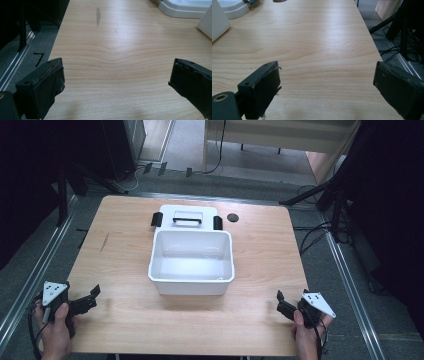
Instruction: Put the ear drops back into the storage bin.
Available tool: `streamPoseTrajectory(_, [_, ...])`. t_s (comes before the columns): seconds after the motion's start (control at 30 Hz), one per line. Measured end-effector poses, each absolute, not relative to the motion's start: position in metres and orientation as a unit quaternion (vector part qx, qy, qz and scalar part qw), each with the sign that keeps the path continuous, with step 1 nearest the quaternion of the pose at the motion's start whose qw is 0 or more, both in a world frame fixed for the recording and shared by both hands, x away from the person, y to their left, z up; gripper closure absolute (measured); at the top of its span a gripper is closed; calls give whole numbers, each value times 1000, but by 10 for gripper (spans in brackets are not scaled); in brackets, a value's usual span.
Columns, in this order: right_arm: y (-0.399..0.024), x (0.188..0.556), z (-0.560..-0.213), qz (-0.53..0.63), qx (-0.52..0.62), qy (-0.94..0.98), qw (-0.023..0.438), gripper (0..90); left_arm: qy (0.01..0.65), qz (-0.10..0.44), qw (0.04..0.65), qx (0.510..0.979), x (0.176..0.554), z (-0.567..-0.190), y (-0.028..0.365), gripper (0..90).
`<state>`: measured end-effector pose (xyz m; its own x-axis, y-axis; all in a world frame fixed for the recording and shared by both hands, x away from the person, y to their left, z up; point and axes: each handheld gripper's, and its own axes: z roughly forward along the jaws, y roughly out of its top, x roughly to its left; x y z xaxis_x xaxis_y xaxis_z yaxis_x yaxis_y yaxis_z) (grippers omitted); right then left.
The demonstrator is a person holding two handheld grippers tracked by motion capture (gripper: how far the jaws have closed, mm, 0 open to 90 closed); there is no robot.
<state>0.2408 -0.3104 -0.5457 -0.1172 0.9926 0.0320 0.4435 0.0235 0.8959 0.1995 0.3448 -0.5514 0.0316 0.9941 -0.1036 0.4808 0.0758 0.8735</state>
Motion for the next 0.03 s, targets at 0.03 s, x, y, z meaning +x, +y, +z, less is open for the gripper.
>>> streamPoseTrajectory(0.03, [-311, 241, -546, 405, 572, 628, 338, 68, 617, 322, 399, 597, 200, -552, 345, 1])
